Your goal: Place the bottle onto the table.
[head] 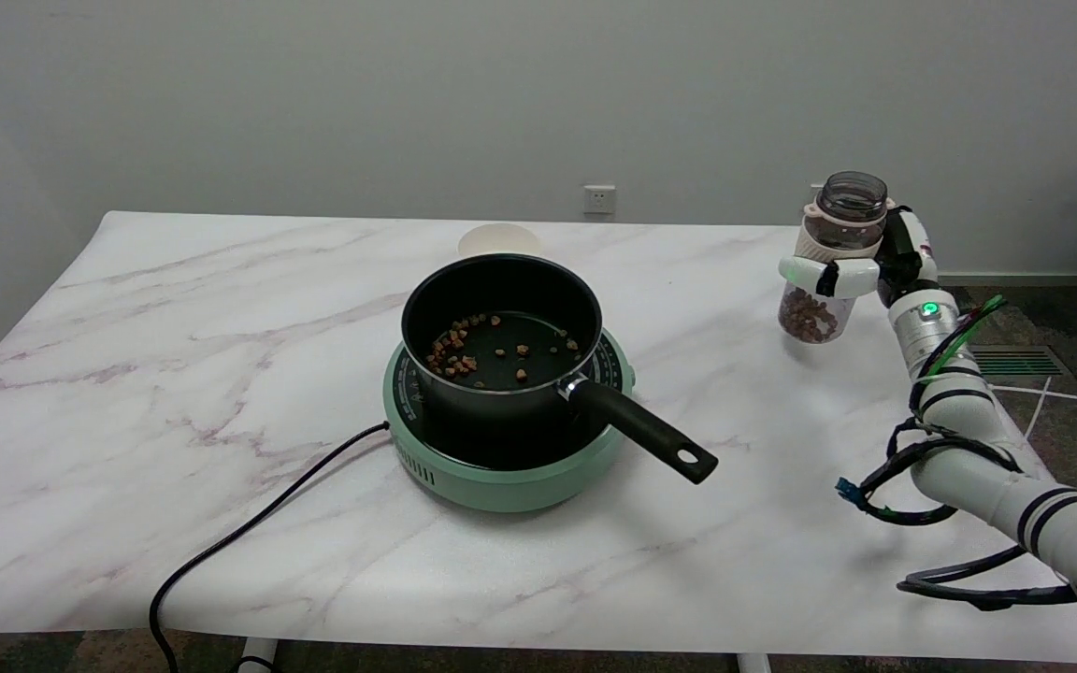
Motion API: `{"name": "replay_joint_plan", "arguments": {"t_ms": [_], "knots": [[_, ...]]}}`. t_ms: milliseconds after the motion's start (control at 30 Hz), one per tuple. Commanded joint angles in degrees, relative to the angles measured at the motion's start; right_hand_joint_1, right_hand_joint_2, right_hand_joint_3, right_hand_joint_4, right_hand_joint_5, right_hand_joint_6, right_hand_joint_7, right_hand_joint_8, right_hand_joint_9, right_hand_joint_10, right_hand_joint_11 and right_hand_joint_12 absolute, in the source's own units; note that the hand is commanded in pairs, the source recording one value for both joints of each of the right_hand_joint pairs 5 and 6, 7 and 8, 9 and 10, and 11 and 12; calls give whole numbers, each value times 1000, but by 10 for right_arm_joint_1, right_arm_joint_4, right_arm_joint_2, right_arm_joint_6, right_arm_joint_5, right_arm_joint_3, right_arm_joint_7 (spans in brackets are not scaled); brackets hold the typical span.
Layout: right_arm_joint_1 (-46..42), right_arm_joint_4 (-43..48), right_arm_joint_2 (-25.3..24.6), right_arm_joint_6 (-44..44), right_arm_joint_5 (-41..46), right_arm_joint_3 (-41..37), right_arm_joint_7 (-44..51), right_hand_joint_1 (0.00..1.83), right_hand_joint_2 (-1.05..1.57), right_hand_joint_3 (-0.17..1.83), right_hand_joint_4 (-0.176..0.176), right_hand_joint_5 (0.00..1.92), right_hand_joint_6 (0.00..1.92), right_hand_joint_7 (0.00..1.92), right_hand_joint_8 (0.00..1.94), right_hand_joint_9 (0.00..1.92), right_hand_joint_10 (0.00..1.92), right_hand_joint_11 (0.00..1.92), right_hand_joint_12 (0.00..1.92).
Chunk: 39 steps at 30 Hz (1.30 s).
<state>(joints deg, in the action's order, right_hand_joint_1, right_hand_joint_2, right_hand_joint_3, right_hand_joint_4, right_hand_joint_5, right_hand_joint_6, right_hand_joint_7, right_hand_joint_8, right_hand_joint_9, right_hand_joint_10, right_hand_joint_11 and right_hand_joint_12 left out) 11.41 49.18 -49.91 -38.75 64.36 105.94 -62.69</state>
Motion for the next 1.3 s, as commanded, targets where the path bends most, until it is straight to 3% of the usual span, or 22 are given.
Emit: {"name": "replay_joint_plan", "arguments": {"t_ms": [33, 1133, 1200, 1300], "knots": [[16, -64, -40, -68, -4, 21, -28, 1527, 645, 883, 0, 1446, 1446, 1380, 1380, 1222, 1222, 1091, 1091], [-11, -60, -42, -70, -2, 25, -39, 1558, 518, 1031, 0, 1428, 1428, 1360, 1360, 1211, 1211, 1086, 1086], [-11, -60, -42, -73, -2, 25, -39, 1561, 508, 1078, 0, 1427, 1427, 1355, 1355, 1215, 1215, 1091, 1091], [-12, -60, -42, -76, -1, 25, -39, 1540, 245, 1278, 0, 1304, 1304, 1324, 1324, 1198, 1198, 1071, 1071]]}}
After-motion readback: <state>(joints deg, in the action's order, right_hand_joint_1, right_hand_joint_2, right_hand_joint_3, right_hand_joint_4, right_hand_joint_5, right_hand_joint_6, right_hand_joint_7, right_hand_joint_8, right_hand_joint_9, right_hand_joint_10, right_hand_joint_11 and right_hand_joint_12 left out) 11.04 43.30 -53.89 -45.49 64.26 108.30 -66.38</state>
